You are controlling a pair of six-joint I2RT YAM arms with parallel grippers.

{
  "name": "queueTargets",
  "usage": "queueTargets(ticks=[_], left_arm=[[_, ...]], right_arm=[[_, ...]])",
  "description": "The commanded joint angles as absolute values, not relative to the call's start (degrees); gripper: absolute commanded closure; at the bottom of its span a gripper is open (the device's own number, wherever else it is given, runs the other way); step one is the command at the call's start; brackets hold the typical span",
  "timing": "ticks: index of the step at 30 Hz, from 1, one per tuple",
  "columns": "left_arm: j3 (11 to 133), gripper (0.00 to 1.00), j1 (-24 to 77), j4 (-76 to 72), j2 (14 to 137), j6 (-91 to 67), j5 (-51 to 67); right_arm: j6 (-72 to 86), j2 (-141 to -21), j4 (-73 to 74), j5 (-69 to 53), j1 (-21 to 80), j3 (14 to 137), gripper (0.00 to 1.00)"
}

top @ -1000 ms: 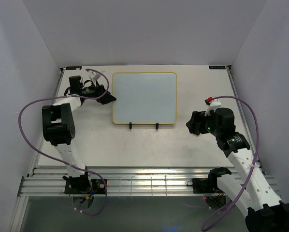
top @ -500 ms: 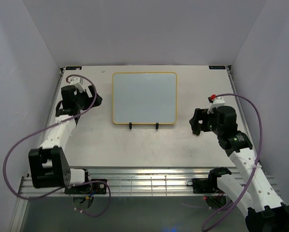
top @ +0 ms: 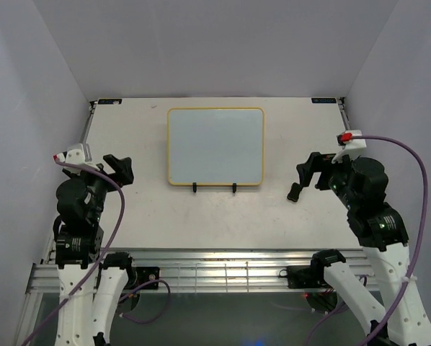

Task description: Erase the whiteboard

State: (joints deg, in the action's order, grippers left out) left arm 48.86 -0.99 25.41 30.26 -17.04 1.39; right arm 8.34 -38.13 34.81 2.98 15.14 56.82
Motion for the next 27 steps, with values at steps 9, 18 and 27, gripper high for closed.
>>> queueTargets(ticks=[9, 18, 27], left_arm=[[52.7, 0.02, 7.7, 42.6, 25.7, -13.0, -11.1], [49.9, 0.02, 8.0, 40.6, 24.1, -16.1, -15.3], [49.6, 0.02, 7.9, 40.1, 24.0, -15.3, -13.0]], right_arm=[[5.8, -33.2, 41.1, 9.6, 15.3, 58.0, 0.10], [5.5, -33.6, 40.0, 11.8, 15.4, 55.5, 0.10], [5.8, -34.0, 39.6, 12.6, 15.4, 55.5, 0.10]])
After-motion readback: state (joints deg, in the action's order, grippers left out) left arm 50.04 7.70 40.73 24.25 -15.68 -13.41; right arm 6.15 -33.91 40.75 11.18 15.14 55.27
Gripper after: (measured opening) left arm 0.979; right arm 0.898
